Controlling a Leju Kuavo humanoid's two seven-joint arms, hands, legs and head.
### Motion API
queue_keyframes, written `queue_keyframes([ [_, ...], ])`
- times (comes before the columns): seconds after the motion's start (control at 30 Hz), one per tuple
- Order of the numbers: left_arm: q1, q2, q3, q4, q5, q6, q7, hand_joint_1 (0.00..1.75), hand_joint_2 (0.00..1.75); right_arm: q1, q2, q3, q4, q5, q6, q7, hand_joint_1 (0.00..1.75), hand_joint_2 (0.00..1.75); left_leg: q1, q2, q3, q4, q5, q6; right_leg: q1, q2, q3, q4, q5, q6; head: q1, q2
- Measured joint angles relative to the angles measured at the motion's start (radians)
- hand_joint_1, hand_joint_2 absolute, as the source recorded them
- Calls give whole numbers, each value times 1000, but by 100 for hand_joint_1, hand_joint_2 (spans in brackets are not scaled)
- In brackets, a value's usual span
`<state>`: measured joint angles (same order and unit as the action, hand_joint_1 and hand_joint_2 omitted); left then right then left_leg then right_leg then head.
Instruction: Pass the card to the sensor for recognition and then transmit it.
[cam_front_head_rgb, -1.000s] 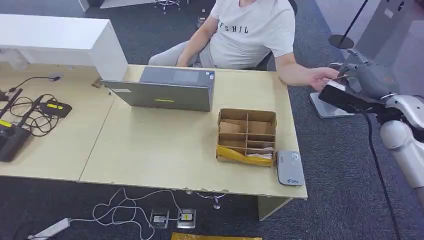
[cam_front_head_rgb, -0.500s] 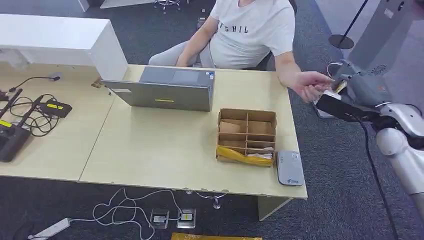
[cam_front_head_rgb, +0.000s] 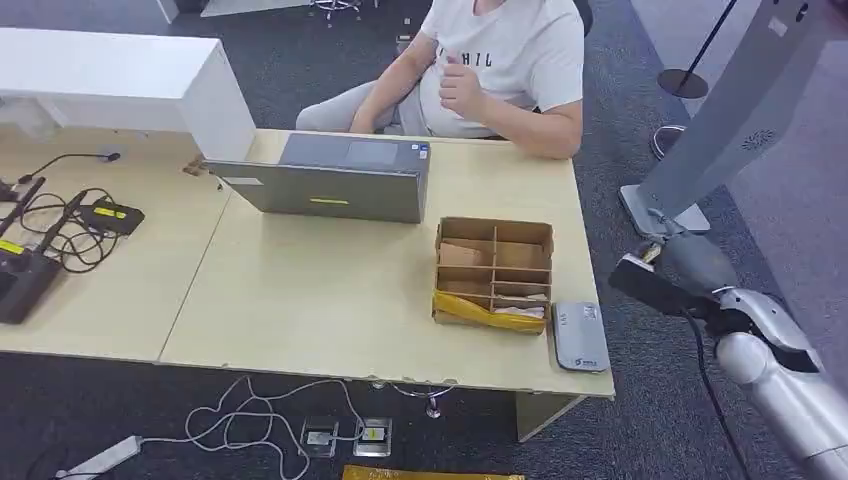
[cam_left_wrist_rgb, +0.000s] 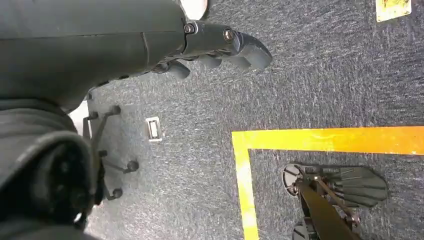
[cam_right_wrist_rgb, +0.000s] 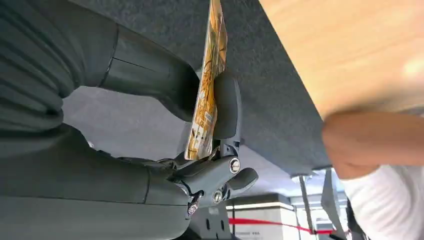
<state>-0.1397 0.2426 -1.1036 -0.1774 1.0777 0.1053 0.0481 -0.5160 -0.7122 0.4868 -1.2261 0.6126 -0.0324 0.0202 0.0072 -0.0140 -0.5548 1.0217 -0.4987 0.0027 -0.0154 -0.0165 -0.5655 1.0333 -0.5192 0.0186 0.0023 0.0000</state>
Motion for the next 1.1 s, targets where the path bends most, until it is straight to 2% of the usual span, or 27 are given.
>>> queue_keyframes([
  [0.2, 0, 5, -2, 0, 5, 3, 7, 0, 0, 99, -43, -1, -70, -49, -21, 32, 175, 175, 0, 0, 0, 0, 0, 0, 0, 0, 0, 0, 0, 0, 0, 0],
  [0.37, 0, 5, -2, 0, 9, 6, 7, 0, 0, 146, -58, 0, -115, -56, -22, 40, 175, 175, 0, 0, 0, 0, 0, 0, 0, 1, 0, 0, 0, 0, 0, 0],
  [0.7, 0, -2, -2, 0, 11, 11, 4, 0, 0, 191, -56, 22, -147, -85, -42, 36, 175, 175, 0, 0, 0, 0, 0, 0, 0, 1, 0, 0, 0, 0, 0, 0],
  [1.1, 0, -13, -2, 0, 26, 24, 11, 0, 0, 191, -18, 92, -114, -105, -106, 14, 175, 175, 0, 0, 0, 0, 0, 0, 0, 1, 0, 0, 0, 0, 0, 0],
])
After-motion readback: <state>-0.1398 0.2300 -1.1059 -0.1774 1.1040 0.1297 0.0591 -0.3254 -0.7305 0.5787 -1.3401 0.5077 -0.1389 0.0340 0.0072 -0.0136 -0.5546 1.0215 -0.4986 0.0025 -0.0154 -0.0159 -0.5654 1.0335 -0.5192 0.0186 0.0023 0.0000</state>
